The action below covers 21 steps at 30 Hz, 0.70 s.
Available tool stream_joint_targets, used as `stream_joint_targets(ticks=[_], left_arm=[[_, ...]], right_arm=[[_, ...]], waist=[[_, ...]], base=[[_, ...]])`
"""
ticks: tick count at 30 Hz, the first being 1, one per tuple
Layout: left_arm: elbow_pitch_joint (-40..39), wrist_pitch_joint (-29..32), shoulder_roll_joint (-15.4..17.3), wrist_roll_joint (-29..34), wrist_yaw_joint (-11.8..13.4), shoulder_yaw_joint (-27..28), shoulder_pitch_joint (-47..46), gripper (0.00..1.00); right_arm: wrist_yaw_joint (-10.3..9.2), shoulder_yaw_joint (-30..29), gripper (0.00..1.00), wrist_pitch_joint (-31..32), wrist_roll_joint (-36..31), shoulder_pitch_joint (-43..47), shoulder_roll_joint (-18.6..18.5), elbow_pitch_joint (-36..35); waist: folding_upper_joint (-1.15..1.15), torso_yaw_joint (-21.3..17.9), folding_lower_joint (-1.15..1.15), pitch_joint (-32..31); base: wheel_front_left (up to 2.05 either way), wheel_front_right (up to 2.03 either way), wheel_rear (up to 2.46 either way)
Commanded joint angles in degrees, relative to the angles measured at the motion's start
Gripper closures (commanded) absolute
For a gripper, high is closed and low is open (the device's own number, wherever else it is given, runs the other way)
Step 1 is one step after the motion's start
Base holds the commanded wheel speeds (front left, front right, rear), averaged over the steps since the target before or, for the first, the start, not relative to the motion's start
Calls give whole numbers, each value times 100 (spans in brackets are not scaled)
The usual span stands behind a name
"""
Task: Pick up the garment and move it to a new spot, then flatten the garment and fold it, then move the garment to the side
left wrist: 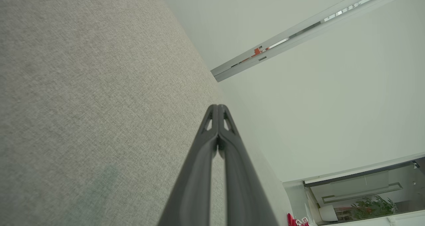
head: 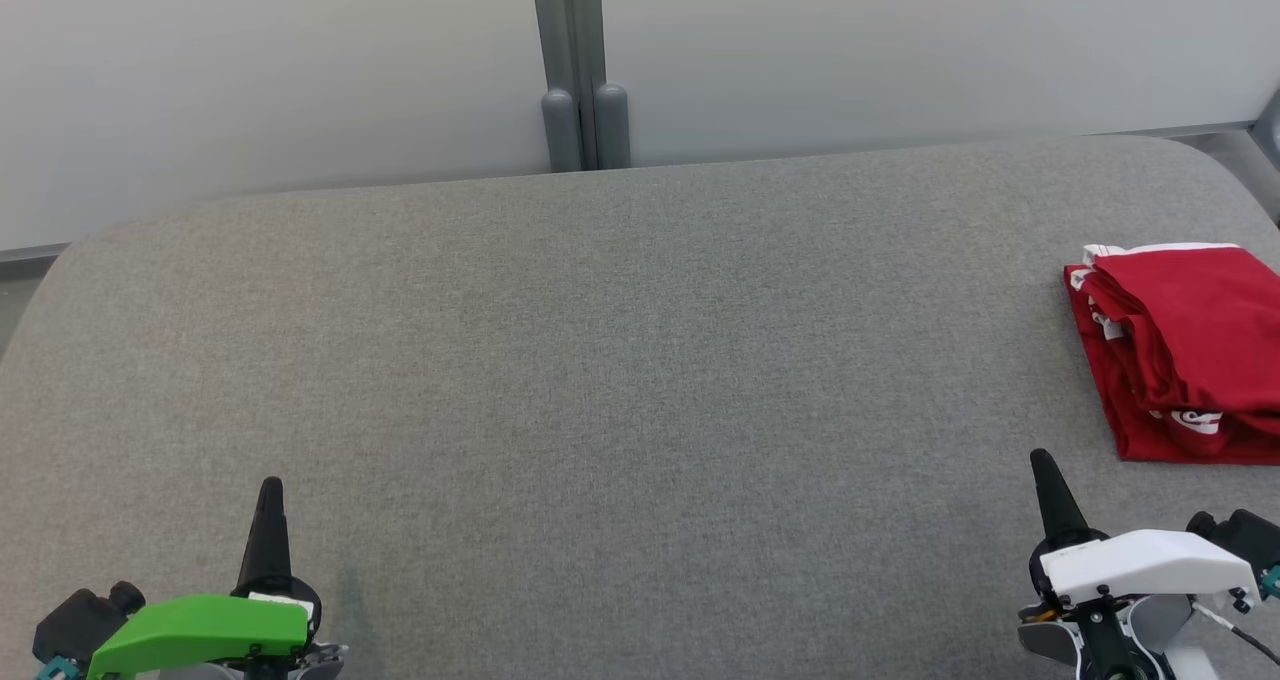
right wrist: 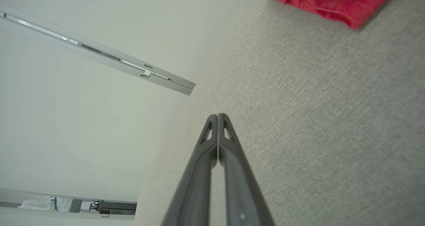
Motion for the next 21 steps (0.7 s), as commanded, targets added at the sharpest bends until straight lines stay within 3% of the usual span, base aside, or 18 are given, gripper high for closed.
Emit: stream_joint_targets(ticks=[1,21], left_arm=[[-66,34,42,-161,-35,20,-139,100],[-93,324,54,-1188,-45,72,-292,100]], right_arm=[[-1,-23,100,44,192,-145,-34,-89],[-1,-83,100,327,1328,-239,-45,-183]], waist=[[0,1,0,1],[0,15,0,10]], base=[[0,0,0],[0,0,0]])
